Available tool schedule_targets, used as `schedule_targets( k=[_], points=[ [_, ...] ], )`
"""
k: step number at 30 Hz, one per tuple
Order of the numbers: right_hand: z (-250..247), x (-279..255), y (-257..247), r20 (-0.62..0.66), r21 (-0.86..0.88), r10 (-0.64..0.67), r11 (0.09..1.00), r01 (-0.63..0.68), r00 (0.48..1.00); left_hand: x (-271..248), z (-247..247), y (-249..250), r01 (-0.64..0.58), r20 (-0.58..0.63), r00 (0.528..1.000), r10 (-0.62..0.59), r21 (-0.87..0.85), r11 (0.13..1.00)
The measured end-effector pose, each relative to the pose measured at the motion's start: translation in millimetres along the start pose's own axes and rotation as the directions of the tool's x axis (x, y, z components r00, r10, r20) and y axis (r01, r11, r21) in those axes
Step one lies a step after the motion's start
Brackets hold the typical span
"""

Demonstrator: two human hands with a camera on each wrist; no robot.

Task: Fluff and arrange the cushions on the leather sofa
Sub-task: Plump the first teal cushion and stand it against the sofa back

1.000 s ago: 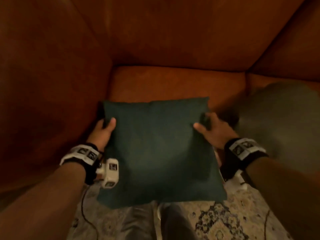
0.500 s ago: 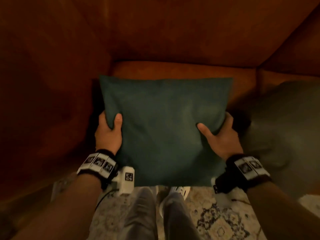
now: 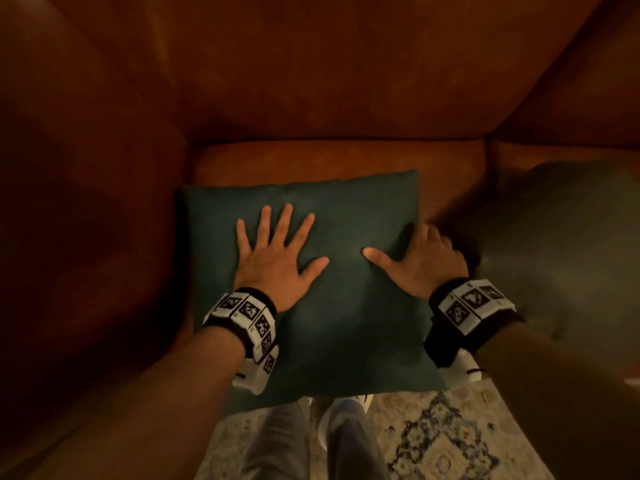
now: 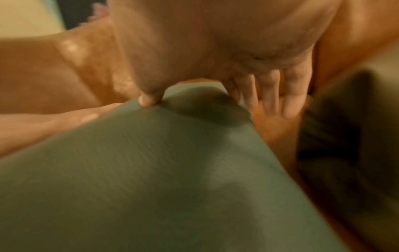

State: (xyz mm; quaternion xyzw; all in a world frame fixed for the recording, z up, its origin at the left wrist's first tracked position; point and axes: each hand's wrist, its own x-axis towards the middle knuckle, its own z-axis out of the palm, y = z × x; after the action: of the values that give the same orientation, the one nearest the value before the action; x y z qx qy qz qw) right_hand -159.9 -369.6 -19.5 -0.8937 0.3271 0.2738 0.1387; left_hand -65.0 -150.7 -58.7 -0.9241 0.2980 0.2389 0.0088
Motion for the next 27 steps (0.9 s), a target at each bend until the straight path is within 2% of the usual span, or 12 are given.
schedule_targets(
  k=[2, 3, 5, 8, 10, 12, 14, 17, 20, 22, 25, 27],
  points=[
    [-5.5, -0.7, -13.1, -0.159, -0.125, -0.197, 0.976, 0.178, 0.968, 5.7, 8.9, -4.7, 0.004, 0.028, 1.0, -0.004, 0.012, 1.0],
    [-5.5, -0.1, -25.4, -0.172, -0.175, -0.296, 0.948, 0.267, 0.94, 6.1, 9.8, -4.8, -0.003, 0.037, 0.999, 0.002, 0.02, 1.0],
    [0.2, 10.3, -48.8, -0.06, -0.273, -0.432, 0.874, 0.402, 0.9, 7.1, 11.7, -2.5, -0.008, 0.056, 0.998, 0.006, 0.021, 1.0],
    [10.6, 38.6, -53.5, 0.143, -0.395, -0.452, 0.789, 0.47, 0.88, 11.0, 12.6, -3.1, 0.009, 0.083, 0.997, -0.009, 0.007, 1.0],
    [10.6, 56.2, -29.2, 0.115, -0.329, -0.344, 0.872, 0.362, 0.932, 15.9, 11.3, -4.8, 0.01, 0.103, 0.995, -0.01, -0.008, 1.0],
    [5.8, 69.8, -0.2, 0.09, -0.203, -0.15, 0.965, 0.166, 0.985, 18.1, 10.0, -4.3, 0.012, 0.109, 0.994, -0.009, -0.029, 1.0],
    [-2.1, 73.7, 11.6, 0.106, -0.113, -0.054, 0.991, 0.066, 0.993, 17.9, 9.4, -4.0, 0.003, 0.121, 0.993, 0.0, -0.025, 1.0],
    [-5.6, 65.2, -20.3, 0.0, -0.072, -0.205, 0.976, 0.204, 0.979, 15.5, 10.3, -5.9, 0.006, 0.137, 0.991, -0.005, -0.008, 1.0],
    [8.9, 50.9, -46.6, 0.068, -0.221, -0.38, 0.896, 0.385, 0.923, 13.6, 8.1, -5.7, 0.008, 0.14, 0.99, -0.008, 0.003, 1.0],
    [25.2, 40.3, -31.3, 0.043, -0.202, -0.311, 0.928, 0.313, 0.95, 12.4, 6.4, -7.2, 0.001, 0.152, 0.988, -0.002, 0.011, 1.0],
    [57.6, -2.3, 13.7, -0.076, 0.041, -0.121, 0.991, 0.124, 0.99, 9.0, 3.4, -9.3, 0.009, 0.18, 0.984, -0.012, 0.015, 1.0],
    [88.1, -50.0, 46.4, 0.006, 0.224, -0.002, 0.975, 0.001, 1.0, 7.8, 3.1, -6.5, 0.009, 0.187, 0.982, -0.014, 0.027, 1.0]
  ],
)
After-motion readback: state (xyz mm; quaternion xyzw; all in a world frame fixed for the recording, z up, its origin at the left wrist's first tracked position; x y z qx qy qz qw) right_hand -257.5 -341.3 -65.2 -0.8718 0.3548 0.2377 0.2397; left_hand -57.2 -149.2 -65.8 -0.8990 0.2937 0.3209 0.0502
